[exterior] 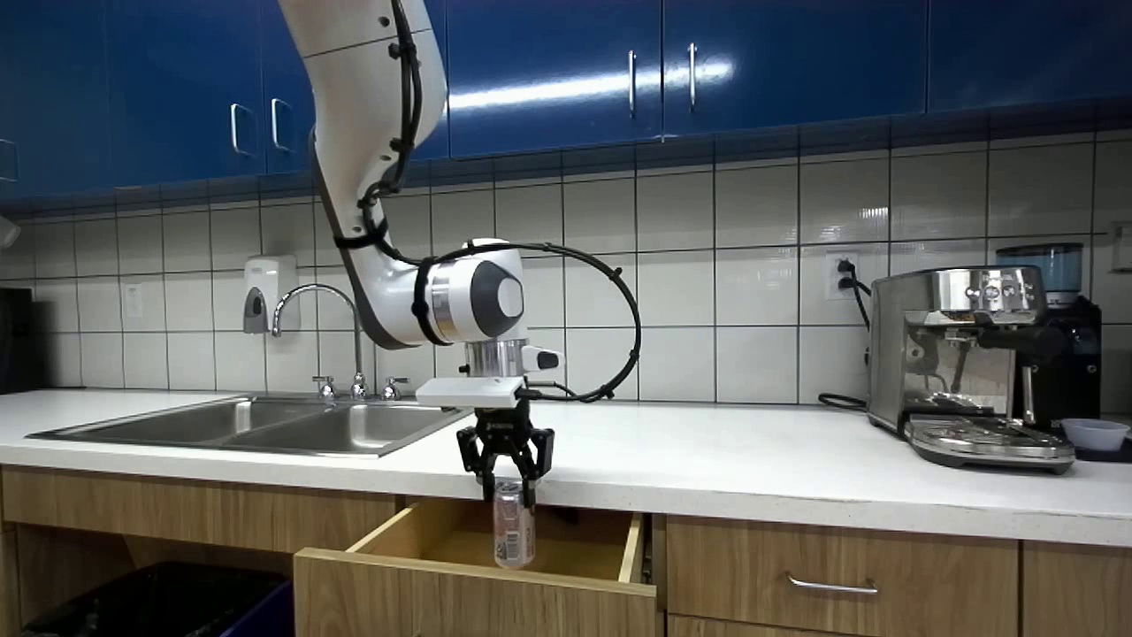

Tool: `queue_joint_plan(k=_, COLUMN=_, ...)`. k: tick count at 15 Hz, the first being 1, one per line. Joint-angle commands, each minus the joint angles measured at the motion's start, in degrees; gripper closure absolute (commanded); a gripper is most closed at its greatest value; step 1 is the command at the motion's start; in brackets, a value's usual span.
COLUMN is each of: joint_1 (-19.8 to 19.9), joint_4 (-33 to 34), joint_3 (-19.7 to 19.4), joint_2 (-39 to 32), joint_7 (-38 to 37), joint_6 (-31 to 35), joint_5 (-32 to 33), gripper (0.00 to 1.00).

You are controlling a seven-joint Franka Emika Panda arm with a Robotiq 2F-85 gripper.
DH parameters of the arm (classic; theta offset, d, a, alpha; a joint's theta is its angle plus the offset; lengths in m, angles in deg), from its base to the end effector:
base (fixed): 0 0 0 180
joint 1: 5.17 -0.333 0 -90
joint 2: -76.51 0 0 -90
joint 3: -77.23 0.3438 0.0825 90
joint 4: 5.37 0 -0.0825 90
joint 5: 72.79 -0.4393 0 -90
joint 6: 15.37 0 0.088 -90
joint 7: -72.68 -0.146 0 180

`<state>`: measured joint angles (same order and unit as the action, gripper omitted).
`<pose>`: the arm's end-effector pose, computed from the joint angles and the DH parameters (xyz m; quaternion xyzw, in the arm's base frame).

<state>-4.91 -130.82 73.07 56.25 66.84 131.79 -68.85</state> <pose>0.6020 -0.0484 0.1674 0.9977 -0.0584 0.0132 0.0314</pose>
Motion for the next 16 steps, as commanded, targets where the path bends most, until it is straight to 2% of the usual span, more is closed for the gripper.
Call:
queue_joint_plan(k=1, joint_1=-0.2, joint_4=0.9, joint_3=-0.1, joint_2=-1.3, joint_7=-0.1, joint_6=1.7, joint_5=0.4, gripper=0.63)
queue_joint_plan(k=16, joint_1=-1.3, joint_4=0.6, joint_3=-0.8, joint_2=-5.4, joint_7=-0.7, joint_6=5.8, joint_5=0.9, gripper=0.63)
